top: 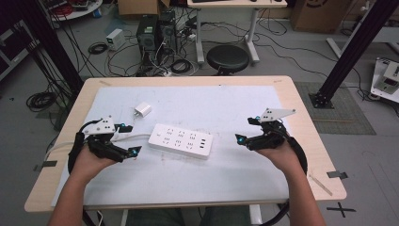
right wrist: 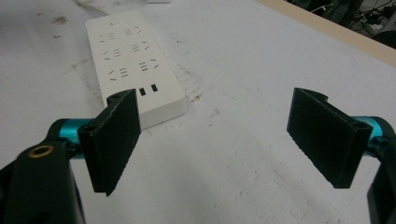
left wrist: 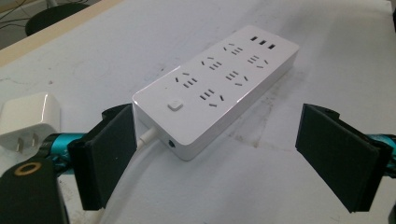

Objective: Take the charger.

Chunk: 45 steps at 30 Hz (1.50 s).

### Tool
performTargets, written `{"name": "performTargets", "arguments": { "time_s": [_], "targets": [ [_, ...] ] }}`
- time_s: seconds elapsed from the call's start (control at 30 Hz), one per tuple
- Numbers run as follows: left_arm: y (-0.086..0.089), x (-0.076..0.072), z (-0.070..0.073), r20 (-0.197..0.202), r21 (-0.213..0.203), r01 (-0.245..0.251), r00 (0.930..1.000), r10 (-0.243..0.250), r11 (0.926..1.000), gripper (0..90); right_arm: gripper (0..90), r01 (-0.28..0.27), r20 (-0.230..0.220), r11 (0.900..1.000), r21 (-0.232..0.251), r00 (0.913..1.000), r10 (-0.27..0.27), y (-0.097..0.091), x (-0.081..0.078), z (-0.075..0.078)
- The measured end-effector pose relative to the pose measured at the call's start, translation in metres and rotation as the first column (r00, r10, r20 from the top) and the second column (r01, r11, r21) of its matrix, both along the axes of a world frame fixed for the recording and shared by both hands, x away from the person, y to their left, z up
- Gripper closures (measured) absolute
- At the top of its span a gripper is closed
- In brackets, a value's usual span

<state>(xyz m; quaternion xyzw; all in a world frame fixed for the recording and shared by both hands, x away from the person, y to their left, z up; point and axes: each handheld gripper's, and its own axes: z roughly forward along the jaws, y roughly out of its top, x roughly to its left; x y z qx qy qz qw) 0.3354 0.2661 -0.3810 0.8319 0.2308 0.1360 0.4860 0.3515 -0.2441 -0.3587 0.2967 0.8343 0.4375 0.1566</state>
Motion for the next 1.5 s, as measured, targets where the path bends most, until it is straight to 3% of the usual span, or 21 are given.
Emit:
{"name": "performTargets", "arguments": {
  "time_s": [0.37, 0.57, 0.7, 0.73, 0.8, 0.9, 0.93, 1.03, 1.1, 1.13, 1.23, 1.33, 1.4, 1.5],
  "targets": [
    [0.0, 0.016, 0.008, 0.002, -0.007, -0.083, 0.9966, 0.083, 0.9966, 12.5, 17.7, -0.009, 0.001, 0.9999, -0.014, 1.0, 0.009, 0.001, 0.003, 0.004],
    [-0.002, 0.046, 0.02, 0.01, -0.015, -0.14, 0.9901, 0.14, 0.9901, 12.5, 17.7, 0.004, -0.004, 0.9998, -0.018, 1.0, -0.004, 0.0, 0.004, 0.003],
    [-0.003, 0.061, 0.024, 0.017, 0.017, -0.166, 0.986, 0.166, 0.9859, 12.5, 17.7, 0.01, -0.004, 0.9998, -0.019, 0.9999, -0.01, -0.001, 0.003, 0.004],
    [-0.002, 0.074, 0.027, 0.008, 0.011, -0.183, 0.9831, 0.183, 0.983, 12.5, 17.8, 0.015, -0.001, 0.9996, -0.026, 0.9999, -0.015, -0.001, 0.002, 0.003],
    [-0.003, 0.084, 0.027, 0.007, 0.024, -0.193, 0.9811, 0.193, 0.9808, 12.5, 17.8, 0.012, -0.002, 0.9996, -0.026, 0.9999, -0.012, -0.002, 0.001, 0.002],
    [-0.003, 0.097, 0.024, -0.004, 0.021, -0.213, 0.9769, 0.214, 0.9767, 12.9, 17.7, 0.016, -0.006, 0.9995, -0.028, 0.9999, -0.016, -0.002, 0.001, 0.001],
    [-0.004, 0.113, 0.017, -0.024, 0.073, -0.225, 0.9736, 0.227, 0.9717, 12.9, 17.7, 0.02, -0.008, 0.9994, -0.029, 0.9998, -0.02, -0.002, 0.0, -0.001],
    [-0.004, 0.132, 0.005, -0.057, 0.078, -0.236, 0.9691, 0.24, 0.9687, 12.9, 17.7, 0.018, -0.013, 0.9994, -0.03, 0.9997, -0.019, -0.002, 0.001, -0.002],
    [-0.003, 0.143, -0.004, -0.083, 0.102, -0.242, 0.9644, 0.251, 0.9648, 12.9, 17.7, 0.018, -0.014, 0.9993, -0.033, 0.9997, -0.019, -0.002, 0.001, -0.003],
    [-0.002, 0.149, -0.009, -0.091, 0.115, -0.258, 0.959, 0.268, 0.9594, 12.9, 17.8, 0.022, -0.018, 0.9993, -0.032, 0.9996, -0.022, -0.002, 0.0, -0.003],
    [-0.002, 0.159, -0.019, -0.102, 0.128, -0.282, 0.95, 0.295, 0.9509, 12.9, 17.7, 0.027, -0.017, 0.9989, -0.039, 0.9995, -0.027, -0.001, 0.0, -0.004],
    [-0.001, 0.168, -0.033, -0.129, 0.13, -0.319, 0.9334, 0.335, 0.9389, 12.9, 17.7, 0.031, -0.02, 0.9984, -0.048, 0.9993, -0.032, 0.0, 0.001, -0.006],
    [-0.001, 0.172, -0.039, -0.135, 0.139, -0.328, 0.9283, 0.346, 0.9343, 12.9, 17.8, 0.031, -0.024, 0.9982, -0.051, 0.9992, -0.032, 0.0, 0.002, -0.008],
    [-0.002, 0.175, -0.045, -0.14, 0.158, -0.326, 0.9271, 0.348, 0.9322, 12.9, 17.8, 0.037, -0.031, 0.9977, -0.057, 0.9988, -0.038, 0.002, 0.003, -0.009]
  ]
}}
